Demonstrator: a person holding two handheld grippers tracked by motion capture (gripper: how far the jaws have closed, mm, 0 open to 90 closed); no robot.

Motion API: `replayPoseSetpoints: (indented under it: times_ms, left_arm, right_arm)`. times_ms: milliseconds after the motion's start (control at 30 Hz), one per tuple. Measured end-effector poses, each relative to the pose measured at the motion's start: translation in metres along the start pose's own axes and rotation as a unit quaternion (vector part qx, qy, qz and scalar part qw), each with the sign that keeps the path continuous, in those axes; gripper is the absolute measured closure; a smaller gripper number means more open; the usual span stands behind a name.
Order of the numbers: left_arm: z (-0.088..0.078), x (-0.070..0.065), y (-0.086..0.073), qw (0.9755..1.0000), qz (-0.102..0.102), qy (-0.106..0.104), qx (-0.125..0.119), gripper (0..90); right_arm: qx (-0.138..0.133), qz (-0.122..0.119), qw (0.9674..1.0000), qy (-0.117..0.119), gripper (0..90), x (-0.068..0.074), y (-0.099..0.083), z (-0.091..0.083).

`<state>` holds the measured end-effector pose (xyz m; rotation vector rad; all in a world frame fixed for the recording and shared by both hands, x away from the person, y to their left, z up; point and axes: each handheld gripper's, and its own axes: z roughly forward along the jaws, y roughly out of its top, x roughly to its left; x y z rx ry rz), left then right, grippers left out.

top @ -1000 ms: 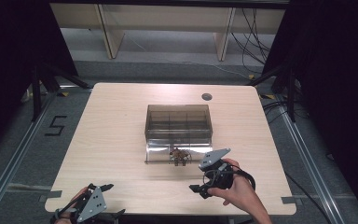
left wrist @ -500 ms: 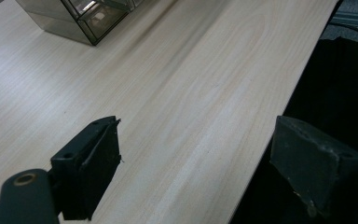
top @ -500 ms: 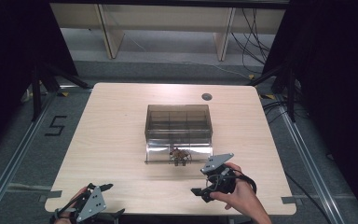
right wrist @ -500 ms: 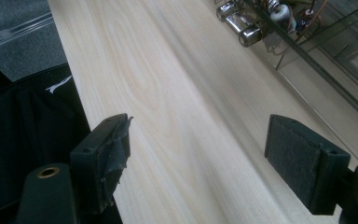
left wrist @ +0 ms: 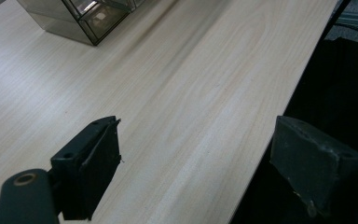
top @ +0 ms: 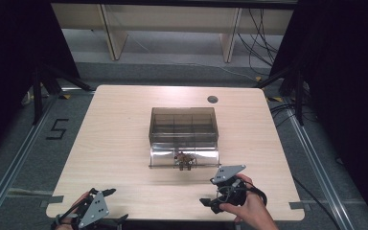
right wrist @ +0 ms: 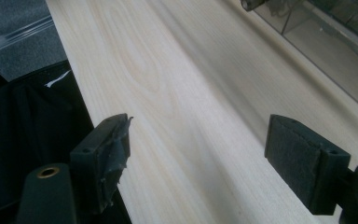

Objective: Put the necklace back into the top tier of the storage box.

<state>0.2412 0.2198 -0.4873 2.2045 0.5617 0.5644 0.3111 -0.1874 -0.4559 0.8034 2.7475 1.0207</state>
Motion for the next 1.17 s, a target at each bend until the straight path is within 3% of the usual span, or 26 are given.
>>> replayPoseSetpoints:
  times_ms: [100,133,167,233,267,300,433,500,867,933,1167]
  left_arm:
    - [0.002,-0.002,-0.001,0.9999,-0.009,0.003,-0.013,15.1]
    - [0.002,-0.002,-0.001,0.9998,-0.011,0.002,-0.016,15.1]
    - [0.002,-0.002,-0.001,0.9998,-0.010,0.001,-0.015,15.1]
    - [0.002,-0.002,-0.001,0.9999,-0.009,0.000,-0.013,15.1]
    - [0.001,-0.001,0.000,1.0000,-0.001,0.000,-0.007,15.1]
    - [0.002,-0.002,-0.001,0.9999,-0.009,0.000,-0.013,15.1]
    - [0.002,-0.002,0.000,0.9999,-0.008,-0.003,-0.007,15.1]
    - [0.001,-0.001,0.000,1.0000,0.002,-0.003,0.001,15.1]
    - [0.001,-0.001,0.000,1.0000,0.001,-0.002,0.001,15.2]
    - [0.001,-0.001,0.000,1.0000,-0.001,-0.004,-0.001,15.2]
    - [0.003,-0.002,-0.001,1.0000,-0.004,-0.001,-0.006,15.2]
  right_arm:
    - [-0.011,0.003,0.9999,-0.010,22.4,0.000,-0.006,0.000]
    - [-0.004,0.001,1.0000,-0.002,22.2,0.000,-0.008,-0.001]
    - [-0.013,0.012,0.9998,-0.010,22.1,0.001,-0.010,0.000]
    - [-0.005,0.012,0.9999,-0.010,21.9,0.001,-0.013,-0.001]
    - [-0.017,0.012,0.9997,-0.013,21.7,0.002,-0.015,0.000]
    - [-0.010,0.012,0.9998,-0.011,21.5,0.002,-0.017,0.000]
    - [-0.013,0.017,0.9997,-0.011,21.2,0.003,-0.023,0.001]
    - [-0.014,0.013,0.9998,-0.011,21.2,0.003,-0.025,0.001]
    - [-0.026,0.035,0.9988,-0.024,20.5,0.005,-0.038,-0.001]
    - [-0.023,0.025,0.9992,-0.021,20.5,0.004,-0.040,-0.001]
    - [-0.020,0.033,0.9991,-0.020,20.5,0.005,-0.043,0.000]
